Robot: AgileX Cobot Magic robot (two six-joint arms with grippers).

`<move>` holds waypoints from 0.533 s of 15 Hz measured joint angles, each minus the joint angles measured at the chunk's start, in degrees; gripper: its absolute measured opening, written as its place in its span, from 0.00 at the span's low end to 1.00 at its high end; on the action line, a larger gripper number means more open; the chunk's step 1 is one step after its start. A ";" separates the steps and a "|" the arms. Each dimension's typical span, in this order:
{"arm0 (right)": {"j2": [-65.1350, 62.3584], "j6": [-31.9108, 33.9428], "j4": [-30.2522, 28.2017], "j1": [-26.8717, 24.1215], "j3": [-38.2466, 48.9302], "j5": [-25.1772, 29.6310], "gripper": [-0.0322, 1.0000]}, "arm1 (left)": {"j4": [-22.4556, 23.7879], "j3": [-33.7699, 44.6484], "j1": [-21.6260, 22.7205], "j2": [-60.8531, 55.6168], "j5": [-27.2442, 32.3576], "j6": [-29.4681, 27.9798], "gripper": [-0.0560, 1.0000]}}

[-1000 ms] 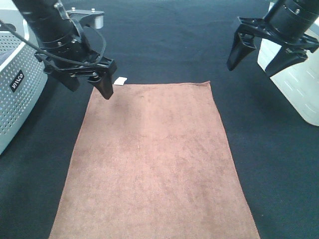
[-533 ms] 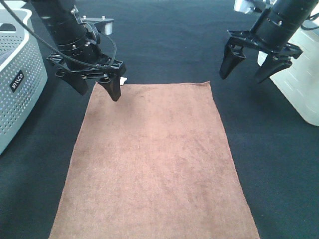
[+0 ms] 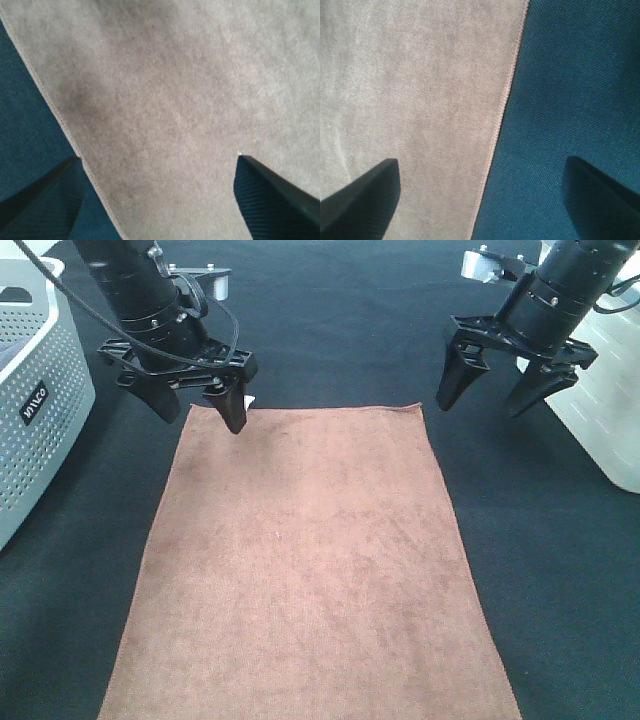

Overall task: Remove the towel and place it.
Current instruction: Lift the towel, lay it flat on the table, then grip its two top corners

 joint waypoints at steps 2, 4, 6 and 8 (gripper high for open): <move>0.00 0.00 0.17 0.00 0.00 0.00 0.81 | 0.00 0.00 0.00 0.00 0.92 -0.06 0.78; 0.00 -0.06 0.17 0.00 0.00 0.00 0.81 | 0.00 0.00 0.00 0.00 0.97 -0.06 0.78; 0.00 -0.06 0.29 0.00 0.00 0.00 0.81 | 0.00 0.00 0.00 0.00 1.09 -0.23 0.78; 0.00 -0.06 0.40 0.00 0.00 0.00 0.81 | 0.00 0.00 0.00 0.00 1.38 -0.29 0.78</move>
